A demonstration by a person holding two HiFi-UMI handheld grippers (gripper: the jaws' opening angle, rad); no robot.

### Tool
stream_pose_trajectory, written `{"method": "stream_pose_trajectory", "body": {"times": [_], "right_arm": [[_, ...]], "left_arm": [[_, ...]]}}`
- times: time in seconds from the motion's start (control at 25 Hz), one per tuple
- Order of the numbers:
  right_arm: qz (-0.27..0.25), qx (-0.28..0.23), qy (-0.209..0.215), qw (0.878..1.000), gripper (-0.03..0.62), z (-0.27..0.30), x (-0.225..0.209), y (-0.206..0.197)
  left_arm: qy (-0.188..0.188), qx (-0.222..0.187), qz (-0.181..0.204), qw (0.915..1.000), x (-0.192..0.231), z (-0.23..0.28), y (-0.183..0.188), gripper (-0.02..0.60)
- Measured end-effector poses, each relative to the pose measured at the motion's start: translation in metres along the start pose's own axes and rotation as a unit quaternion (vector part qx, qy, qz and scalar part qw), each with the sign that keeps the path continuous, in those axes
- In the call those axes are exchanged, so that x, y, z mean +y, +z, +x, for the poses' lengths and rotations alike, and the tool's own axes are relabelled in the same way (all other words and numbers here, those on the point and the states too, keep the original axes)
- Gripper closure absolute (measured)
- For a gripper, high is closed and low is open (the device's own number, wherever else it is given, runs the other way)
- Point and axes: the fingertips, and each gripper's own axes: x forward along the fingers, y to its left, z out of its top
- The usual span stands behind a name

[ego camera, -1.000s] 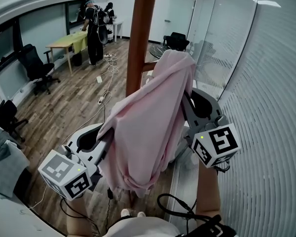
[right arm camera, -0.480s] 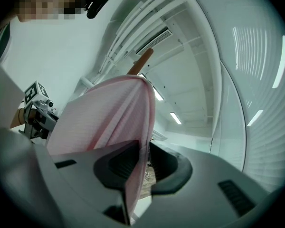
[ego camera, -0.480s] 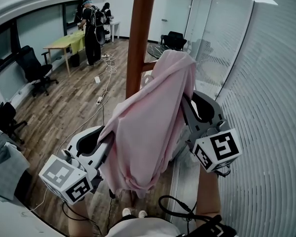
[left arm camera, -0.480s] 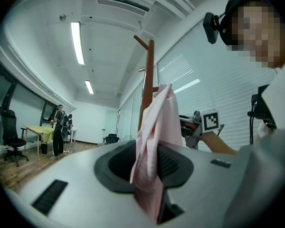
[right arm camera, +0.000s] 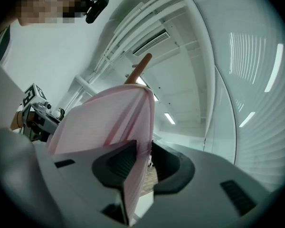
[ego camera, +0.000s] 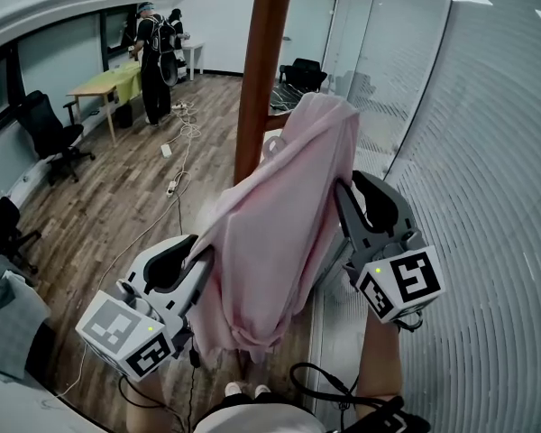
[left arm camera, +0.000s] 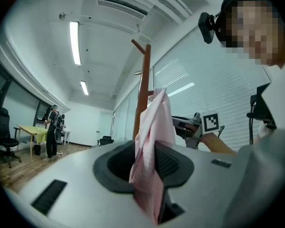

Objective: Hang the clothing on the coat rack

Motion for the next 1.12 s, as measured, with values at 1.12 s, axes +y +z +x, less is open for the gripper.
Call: {"method": "stream_pose_trajectory", "body": {"times": [1.12], "right_arm": [[0.049,0.007,0.013,0.999,0.544,-0.096,0.050,0.005]], "left_arm": [[0.058,-0.045,-0.004,0.9973,-0.062,-0.047,0.001,0.505]]}}
